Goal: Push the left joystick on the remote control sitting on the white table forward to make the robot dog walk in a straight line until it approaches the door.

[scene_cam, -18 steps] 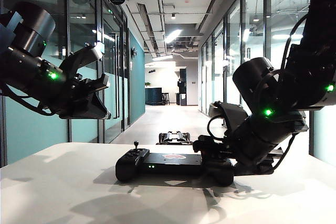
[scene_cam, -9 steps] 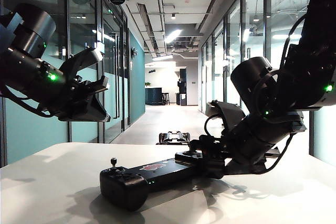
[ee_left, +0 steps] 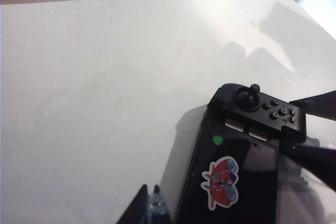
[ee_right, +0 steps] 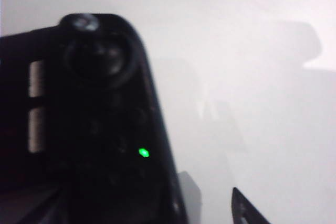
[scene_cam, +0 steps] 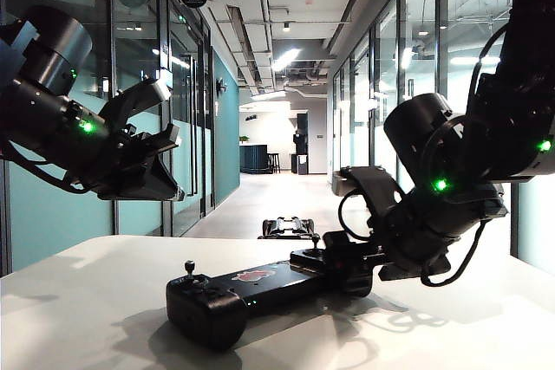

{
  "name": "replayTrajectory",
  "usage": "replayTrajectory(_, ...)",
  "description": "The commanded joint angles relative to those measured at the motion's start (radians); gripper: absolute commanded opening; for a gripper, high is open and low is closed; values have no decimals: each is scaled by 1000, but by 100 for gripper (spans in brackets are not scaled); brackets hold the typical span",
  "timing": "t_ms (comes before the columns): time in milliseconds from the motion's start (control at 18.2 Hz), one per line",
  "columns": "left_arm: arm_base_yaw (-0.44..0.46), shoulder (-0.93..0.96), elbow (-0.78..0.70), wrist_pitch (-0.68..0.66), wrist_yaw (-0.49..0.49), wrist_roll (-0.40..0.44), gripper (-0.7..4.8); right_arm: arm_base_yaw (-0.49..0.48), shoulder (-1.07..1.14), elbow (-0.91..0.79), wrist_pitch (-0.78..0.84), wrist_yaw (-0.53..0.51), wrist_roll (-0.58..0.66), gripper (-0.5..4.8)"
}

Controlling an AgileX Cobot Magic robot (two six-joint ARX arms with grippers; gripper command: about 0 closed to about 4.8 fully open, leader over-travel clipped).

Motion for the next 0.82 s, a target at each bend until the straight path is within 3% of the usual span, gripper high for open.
replayTrajectory(55,-2,-1,5,6,7,0,-5,0,-5,3,53,-5,-41,388)
replayTrajectory(219,-2,-1,5,7,7,0,-5,-18,-5,3,61,-36,-48,388)
replayTrajectory(548,-2,-1,5,6,7,0,-5,-101,-5,3,86,-241,-93,388)
replayTrajectory(822,-2,-1,5,7,7,0,-5,-103,-5,3,97,-342,-113,388)
